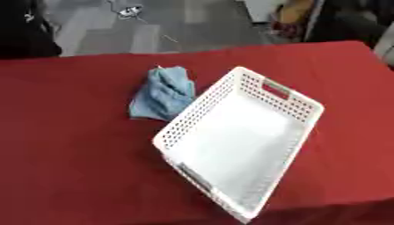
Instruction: Pick up objects on the table and place them in the box.
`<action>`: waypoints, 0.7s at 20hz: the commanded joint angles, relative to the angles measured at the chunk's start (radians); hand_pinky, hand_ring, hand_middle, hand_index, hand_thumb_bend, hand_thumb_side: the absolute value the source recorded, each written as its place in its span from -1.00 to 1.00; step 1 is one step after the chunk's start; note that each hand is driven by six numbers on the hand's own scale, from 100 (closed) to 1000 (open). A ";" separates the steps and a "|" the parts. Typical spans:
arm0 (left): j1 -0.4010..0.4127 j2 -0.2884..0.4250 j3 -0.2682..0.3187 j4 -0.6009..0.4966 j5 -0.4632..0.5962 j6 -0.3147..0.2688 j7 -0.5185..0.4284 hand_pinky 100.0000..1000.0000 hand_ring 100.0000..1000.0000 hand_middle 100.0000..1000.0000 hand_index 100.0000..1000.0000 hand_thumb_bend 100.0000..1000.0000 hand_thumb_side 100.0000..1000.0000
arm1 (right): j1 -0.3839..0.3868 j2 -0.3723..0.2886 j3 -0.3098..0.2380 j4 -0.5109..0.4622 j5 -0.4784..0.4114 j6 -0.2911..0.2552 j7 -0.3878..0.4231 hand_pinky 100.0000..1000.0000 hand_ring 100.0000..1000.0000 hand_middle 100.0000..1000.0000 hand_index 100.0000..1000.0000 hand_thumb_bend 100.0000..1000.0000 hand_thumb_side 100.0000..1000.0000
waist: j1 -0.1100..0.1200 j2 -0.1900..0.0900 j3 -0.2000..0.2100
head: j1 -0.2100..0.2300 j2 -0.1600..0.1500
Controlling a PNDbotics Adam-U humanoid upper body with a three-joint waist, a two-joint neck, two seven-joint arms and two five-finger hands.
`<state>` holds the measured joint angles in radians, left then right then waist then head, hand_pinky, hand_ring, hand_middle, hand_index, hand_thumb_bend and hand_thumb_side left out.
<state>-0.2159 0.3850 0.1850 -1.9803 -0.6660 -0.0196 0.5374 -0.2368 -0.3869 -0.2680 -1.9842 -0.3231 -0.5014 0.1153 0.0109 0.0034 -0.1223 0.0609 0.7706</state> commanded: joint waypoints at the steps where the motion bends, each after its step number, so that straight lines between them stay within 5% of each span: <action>1: -0.013 0.025 0.002 -0.020 -0.005 -0.001 -0.005 0.11 0.50 0.70 0.77 -0.90 0.16 | -0.016 -0.023 -0.004 -0.016 0.000 -0.002 0.000 0.57 0.67 0.62 0.90 -1.00 1.00 | 0.000 -0.007 -0.001 | -0.005 -0.001; 10: -0.013 0.025 0.001 -0.020 -0.007 0.000 -0.008 0.11 0.50 0.69 0.77 -0.89 0.16 | -0.017 -0.023 -0.004 -0.016 0.001 -0.004 0.000 0.57 0.67 0.62 0.90 -1.00 1.00 | 0.000 -0.006 -0.003 | -0.006 -0.001; 14: -0.030 0.073 -0.016 -0.020 0.008 0.017 -0.051 0.11 0.50 0.68 0.78 -0.72 -0.04 | -0.010 -0.020 -0.007 -0.016 0.005 0.002 0.000 0.57 0.67 0.62 0.90 -1.00 1.00 | -0.002 -0.007 -0.016 | -0.018 -0.001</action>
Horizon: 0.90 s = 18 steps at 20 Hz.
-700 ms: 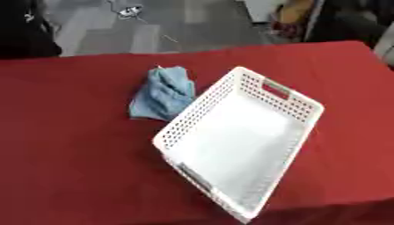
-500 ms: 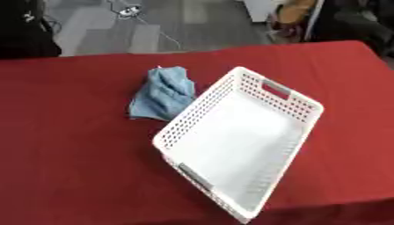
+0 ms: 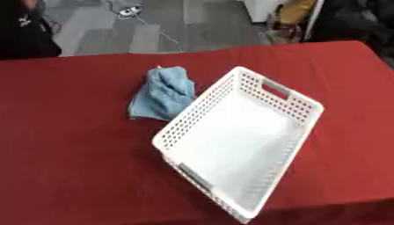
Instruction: Pick up objects on the table and place them in the box.
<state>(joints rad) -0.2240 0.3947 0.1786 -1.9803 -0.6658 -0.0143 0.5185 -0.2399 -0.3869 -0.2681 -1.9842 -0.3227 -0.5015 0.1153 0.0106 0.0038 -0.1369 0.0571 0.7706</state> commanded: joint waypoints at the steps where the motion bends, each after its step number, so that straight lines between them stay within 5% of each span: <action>1: -0.030 0.092 -0.015 -0.020 0.016 0.031 -0.062 0.11 0.49 0.68 0.79 -0.59 -0.15 | -0.005 -0.020 -0.007 -0.016 0.008 0.004 0.000 0.57 0.67 0.62 0.90 -1.00 1.00 | -0.001 -0.009 -0.003 | -0.014 -0.001; 6: -0.155 0.396 -0.095 0.036 0.072 0.163 -0.359 0.17 0.54 0.68 0.85 -0.20 -0.31 | 0.001 -0.029 -0.005 -0.016 0.014 0.013 -0.002 0.57 0.67 0.62 0.90 -1.00 1.00 | 0.012 -0.027 -0.018 | -0.005 -0.001; 10: -0.320 0.535 -0.203 0.145 0.062 0.170 -0.662 0.23 0.56 0.71 0.92 -0.16 -0.18 | 0.001 -0.035 0.003 -0.016 0.012 0.018 0.004 0.57 0.67 0.62 0.90 -1.00 1.00 | 0.019 -0.034 -0.028 | 0.007 -0.001; 14: -0.500 0.491 -0.317 0.316 -0.021 0.147 -0.908 0.27 0.59 0.74 0.96 -0.17 -0.03 | 0.001 -0.034 0.006 -0.016 0.007 0.021 0.008 0.57 0.67 0.62 0.90 -1.00 1.00 | 0.020 -0.041 -0.035 | 0.018 -0.001; 18: -0.641 0.349 -0.380 0.526 -0.168 0.104 -1.006 0.23 0.56 0.76 0.97 -0.22 0.06 | 0.002 -0.031 0.007 -0.016 0.004 0.020 0.010 0.57 0.67 0.62 0.90 -1.00 1.00 | 0.016 -0.041 -0.040 | 0.031 -0.001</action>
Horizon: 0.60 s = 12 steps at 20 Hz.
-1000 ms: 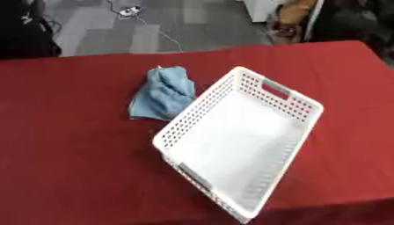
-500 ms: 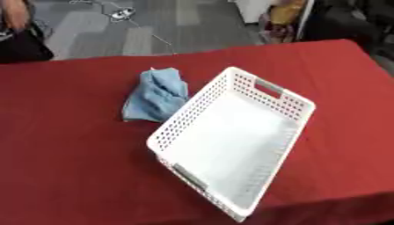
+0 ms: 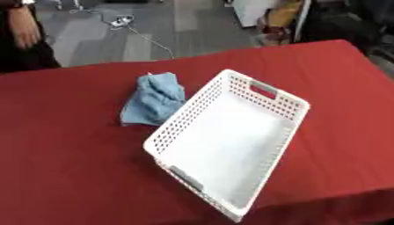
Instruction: Pick up objects on the table and place them in the box.
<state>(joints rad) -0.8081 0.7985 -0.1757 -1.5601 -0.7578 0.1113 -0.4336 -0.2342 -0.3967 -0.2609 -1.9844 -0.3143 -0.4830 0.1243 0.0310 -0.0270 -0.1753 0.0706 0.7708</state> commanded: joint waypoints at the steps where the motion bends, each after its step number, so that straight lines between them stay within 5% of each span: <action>1: -0.084 -0.093 -0.033 0.164 -0.109 -0.030 -0.061 0.24 0.56 0.76 0.97 -0.22 0.08 | -0.004 -0.021 0.001 -0.016 -0.005 0.001 0.003 0.57 0.67 0.62 0.90 -1.00 1.00 | -0.005 -0.009 -0.002 | 0.022 -0.001; 12: -0.197 -0.429 0.038 0.732 -0.420 -0.033 0.084 0.11 0.48 0.76 0.98 -0.38 0.30 | -0.012 -0.007 0.016 -0.016 -0.019 0.006 0.026 0.57 0.67 0.62 0.90 -1.00 1.00 | -0.013 -0.005 -0.013 | 0.082 -0.001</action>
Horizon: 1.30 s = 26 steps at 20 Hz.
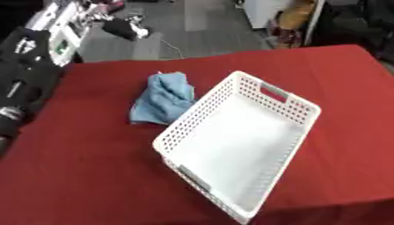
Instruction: Pick up objects on the table and place them in the box.
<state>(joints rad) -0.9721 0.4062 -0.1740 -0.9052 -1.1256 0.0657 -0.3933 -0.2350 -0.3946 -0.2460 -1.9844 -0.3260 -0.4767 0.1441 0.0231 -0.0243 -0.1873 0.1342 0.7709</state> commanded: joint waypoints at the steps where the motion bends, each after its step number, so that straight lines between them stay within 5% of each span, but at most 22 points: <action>1: -0.031 -0.056 0.050 0.110 -0.070 0.022 0.065 0.11 0.48 0.76 0.98 -0.38 0.29 | -0.013 -0.007 0.001 -0.016 -0.009 0.001 0.008 0.57 0.67 0.62 0.90 -1.00 1.00 | -0.006 -0.007 -0.002 | 0.021 -0.001; 9: -0.021 -0.111 0.078 0.211 -0.151 0.026 0.141 0.12 0.49 0.77 0.99 -0.31 0.33 | -0.018 -0.003 0.002 -0.016 -0.014 0.003 0.014 0.57 0.68 0.62 0.90 -1.00 1.00 | -0.006 -0.004 -0.003 | 0.027 -0.001; 26: -0.006 -0.130 0.009 0.137 -0.104 -0.081 0.064 0.12 0.39 0.65 0.89 -0.11 0.45 | -0.021 -0.004 0.004 -0.016 -0.014 0.004 0.017 0.58 0.68 0.62 0.90 -1.00 1.00 | -0.003 -0.003 -0.004 | 0.034 -0.001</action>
<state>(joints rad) -0.9601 0.2688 -0.1555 -0.7398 -1.2435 0.0001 -0.3192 -0.2434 -0.3859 -0.2424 -1.9844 -0.3373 -0.4724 0.1579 0.0232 -0.0185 -0.1898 0.1592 0.7709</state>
